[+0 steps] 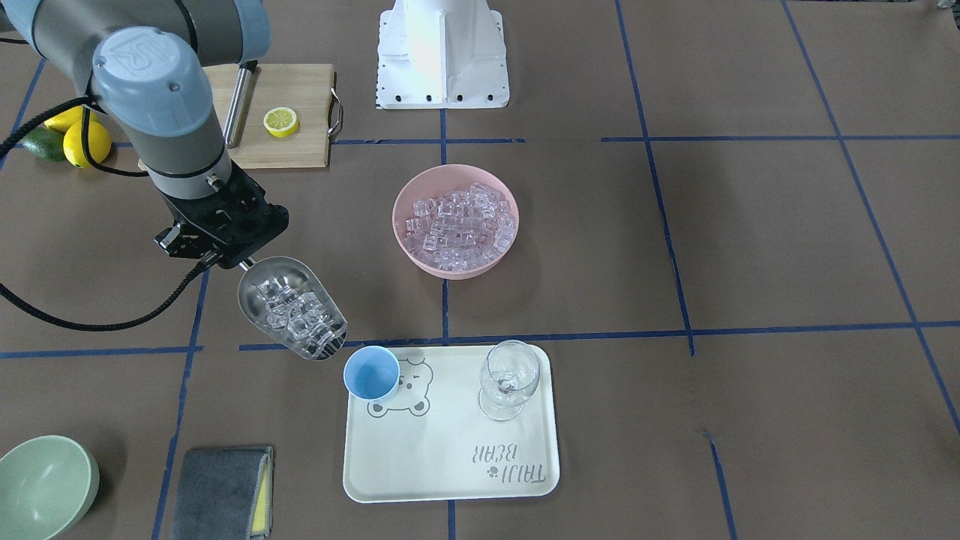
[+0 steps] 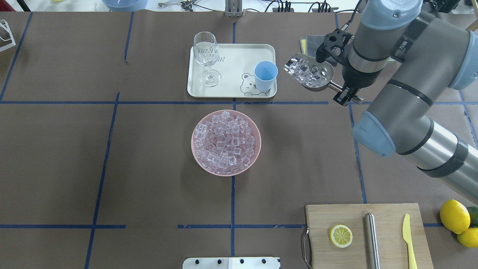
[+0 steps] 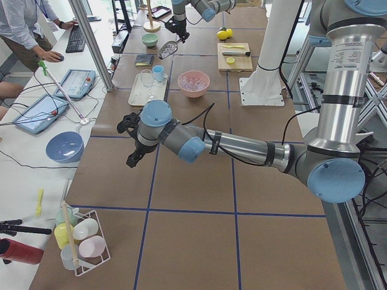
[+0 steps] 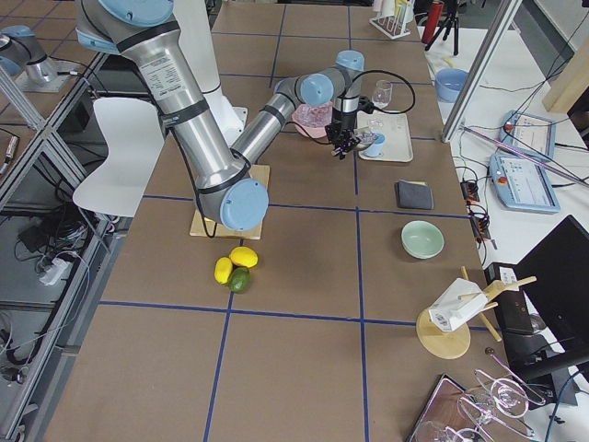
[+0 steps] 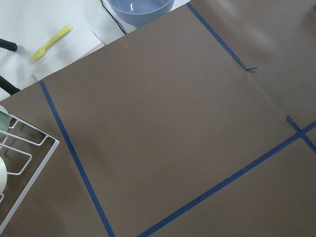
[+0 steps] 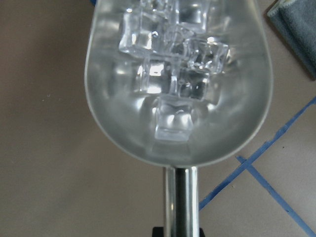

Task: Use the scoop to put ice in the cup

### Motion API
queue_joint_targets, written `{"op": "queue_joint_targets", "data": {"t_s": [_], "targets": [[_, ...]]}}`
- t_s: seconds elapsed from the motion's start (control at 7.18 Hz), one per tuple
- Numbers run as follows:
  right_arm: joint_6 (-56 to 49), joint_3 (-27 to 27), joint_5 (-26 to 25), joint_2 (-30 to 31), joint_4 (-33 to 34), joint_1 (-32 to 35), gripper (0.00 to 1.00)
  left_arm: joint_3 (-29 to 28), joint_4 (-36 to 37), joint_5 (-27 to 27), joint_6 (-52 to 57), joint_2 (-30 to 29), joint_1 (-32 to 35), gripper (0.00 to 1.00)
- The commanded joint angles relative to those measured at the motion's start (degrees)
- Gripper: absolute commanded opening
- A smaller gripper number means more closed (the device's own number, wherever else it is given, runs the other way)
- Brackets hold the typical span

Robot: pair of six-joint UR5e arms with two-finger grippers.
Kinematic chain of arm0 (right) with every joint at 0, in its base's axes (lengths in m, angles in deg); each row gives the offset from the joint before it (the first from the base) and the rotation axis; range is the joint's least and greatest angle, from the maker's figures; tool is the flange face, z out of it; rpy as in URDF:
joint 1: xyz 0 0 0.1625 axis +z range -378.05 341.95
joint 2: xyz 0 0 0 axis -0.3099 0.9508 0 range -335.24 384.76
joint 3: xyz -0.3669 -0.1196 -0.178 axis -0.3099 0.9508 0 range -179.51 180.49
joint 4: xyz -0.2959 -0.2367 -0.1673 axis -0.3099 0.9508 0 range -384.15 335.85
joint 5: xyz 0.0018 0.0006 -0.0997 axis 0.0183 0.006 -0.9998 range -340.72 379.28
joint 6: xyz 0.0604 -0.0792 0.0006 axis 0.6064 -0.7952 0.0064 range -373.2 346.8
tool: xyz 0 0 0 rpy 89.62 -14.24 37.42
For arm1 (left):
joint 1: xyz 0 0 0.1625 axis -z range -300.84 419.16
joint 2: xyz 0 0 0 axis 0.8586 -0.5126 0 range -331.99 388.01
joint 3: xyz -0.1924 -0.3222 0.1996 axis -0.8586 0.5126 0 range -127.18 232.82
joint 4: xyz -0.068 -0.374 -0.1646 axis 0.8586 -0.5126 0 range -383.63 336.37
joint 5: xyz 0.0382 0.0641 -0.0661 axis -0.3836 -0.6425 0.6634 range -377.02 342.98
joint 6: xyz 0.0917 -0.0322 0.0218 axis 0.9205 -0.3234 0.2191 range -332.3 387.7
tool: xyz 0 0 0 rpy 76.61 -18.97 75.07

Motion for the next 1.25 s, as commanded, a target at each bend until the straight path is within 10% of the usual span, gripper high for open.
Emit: {"op": "queue_joint_targets", "data": {"t_s": [0.0, 1.11], "targets": [[0.08, 4.86, 0.07, -6.41, 5.76, -0.59, 0.00, -0.14, 0.01, 0.00, 0.09, 0.05, 0.13, 1.00], [-0.01, 13.83, 0.59, -17.67, 21.49, -0.67, 0.00, 0.12, -0.08, 0.00, 0.18, 0.40, 0.30, 1.00]]}}
